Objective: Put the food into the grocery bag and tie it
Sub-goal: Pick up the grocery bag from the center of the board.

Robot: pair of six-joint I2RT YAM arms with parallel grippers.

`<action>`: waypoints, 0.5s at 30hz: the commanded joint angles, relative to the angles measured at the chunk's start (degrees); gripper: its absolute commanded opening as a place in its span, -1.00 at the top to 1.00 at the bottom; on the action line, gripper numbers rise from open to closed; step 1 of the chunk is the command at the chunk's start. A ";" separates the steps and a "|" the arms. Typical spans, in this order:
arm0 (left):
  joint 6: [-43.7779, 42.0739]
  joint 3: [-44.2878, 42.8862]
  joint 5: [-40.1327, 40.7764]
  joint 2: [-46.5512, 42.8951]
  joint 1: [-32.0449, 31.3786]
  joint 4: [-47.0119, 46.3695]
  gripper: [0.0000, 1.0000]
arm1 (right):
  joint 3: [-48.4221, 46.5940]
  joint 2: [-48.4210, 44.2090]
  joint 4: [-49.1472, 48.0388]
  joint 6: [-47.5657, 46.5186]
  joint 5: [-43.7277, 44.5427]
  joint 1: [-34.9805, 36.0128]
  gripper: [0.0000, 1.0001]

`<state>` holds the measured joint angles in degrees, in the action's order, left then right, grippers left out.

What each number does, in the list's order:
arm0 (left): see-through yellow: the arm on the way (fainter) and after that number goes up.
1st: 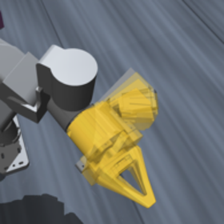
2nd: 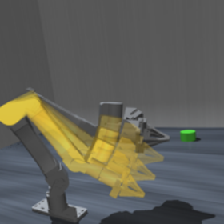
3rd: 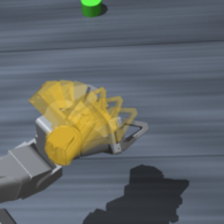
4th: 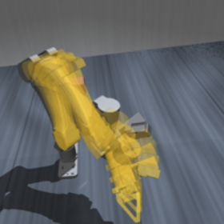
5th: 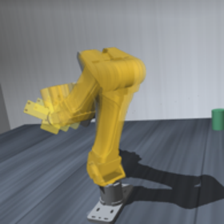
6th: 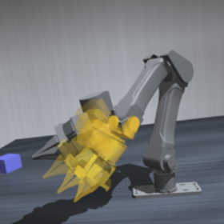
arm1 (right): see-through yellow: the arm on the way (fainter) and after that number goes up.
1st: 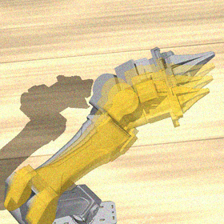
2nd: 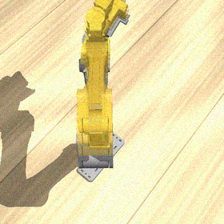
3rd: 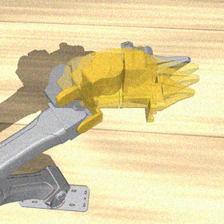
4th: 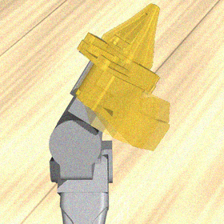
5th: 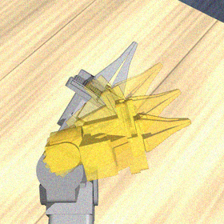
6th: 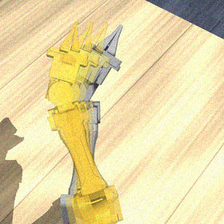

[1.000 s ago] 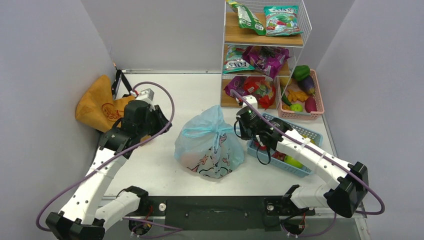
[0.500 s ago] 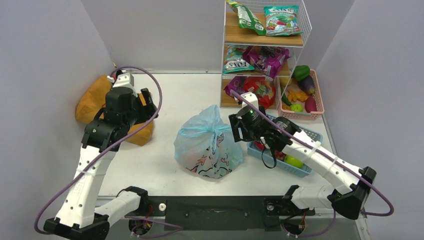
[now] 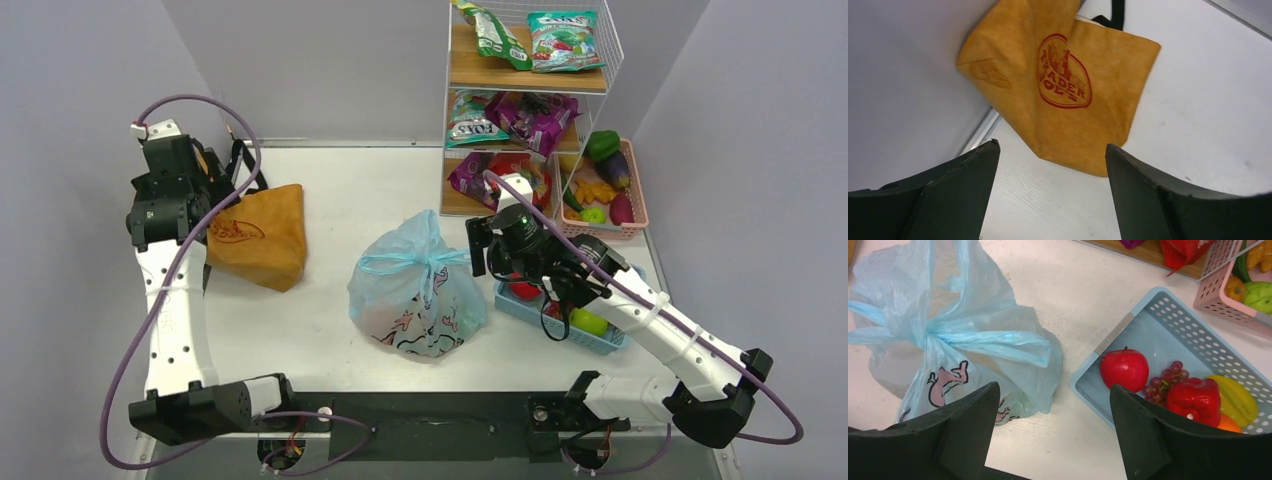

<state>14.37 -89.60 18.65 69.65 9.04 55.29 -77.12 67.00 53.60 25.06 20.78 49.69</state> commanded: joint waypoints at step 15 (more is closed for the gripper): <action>-2.58 0.40 6.01 11.16 15.14 -11.20 -0.67 | 3.33 -0.14 -2.10 -0.01 -6.84 2.56 -0.64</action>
<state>10.90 -91.64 24.47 80.71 23.09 49.10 -73.89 67.02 53.23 25.69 15.11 51.86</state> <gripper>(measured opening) 0.832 0.816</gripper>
